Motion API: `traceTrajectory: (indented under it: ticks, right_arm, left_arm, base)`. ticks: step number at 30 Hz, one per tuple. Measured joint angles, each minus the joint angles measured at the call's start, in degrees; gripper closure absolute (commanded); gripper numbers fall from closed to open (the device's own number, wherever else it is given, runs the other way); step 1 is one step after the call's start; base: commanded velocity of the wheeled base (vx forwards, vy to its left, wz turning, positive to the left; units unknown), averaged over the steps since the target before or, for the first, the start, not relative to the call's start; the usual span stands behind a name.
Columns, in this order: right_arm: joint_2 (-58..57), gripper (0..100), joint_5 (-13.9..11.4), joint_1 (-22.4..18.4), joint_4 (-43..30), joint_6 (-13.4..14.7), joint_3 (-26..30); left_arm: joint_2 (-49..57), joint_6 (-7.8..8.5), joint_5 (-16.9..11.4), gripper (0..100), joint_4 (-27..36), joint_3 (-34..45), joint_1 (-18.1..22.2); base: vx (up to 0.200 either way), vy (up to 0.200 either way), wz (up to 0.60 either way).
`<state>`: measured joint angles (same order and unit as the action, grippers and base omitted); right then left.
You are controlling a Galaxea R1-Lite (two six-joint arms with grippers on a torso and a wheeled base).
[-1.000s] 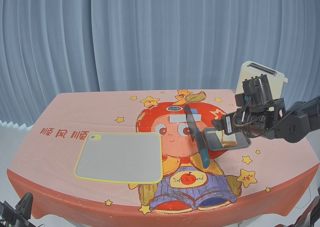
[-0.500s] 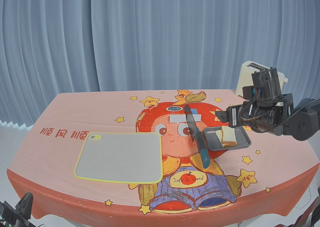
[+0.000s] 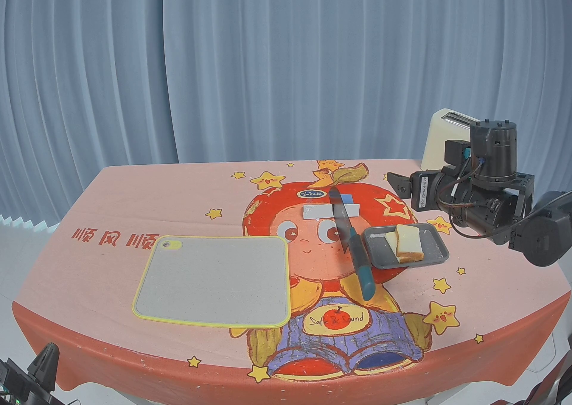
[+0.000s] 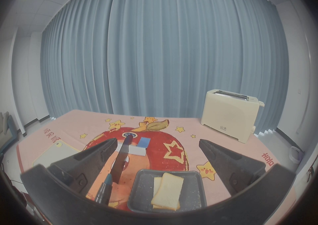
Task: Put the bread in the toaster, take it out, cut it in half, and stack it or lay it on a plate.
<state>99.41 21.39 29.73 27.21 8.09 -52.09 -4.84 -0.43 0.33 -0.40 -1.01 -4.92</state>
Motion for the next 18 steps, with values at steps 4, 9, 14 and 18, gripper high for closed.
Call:
traceTrajectory:
  ticks: [4, 9, 14, 18]
  right_arm:
    - [-0.1, 0, 0.0, -0.2, 3.6, 0.0, 1.1]
    - [-0.2, 0, -0.2, -0.4, 8.3, -0.1, 2.8]
    - [-0.1, 0, -0.6, -0.5, 14.0, -0.6, 5.5]
    - [-0.2, 0, -0.9, -0.8, 17.3, -1.3, 7.4]
  left_arm:
    - [0.0, 0.00, 0.0, 100, 0.0, 0.0, 0.0]
    - [0.0, 0.00, 0.0, 100, 0.0, 0.0, 0.0]
    - [0.0, 0.00, 0.0, 100, 0.0, 0.0, 0.0]
    - [0.0, 0.00, 0.0, 100, 0.0, 0.0, 0.0]
  base:
    - [0.000, 0.000, 0.00]
    - [0.000, 0.000, 0.00]
    - [0.000, 0.000, 0.00]
    - [0.000, 0.000, 0.00]
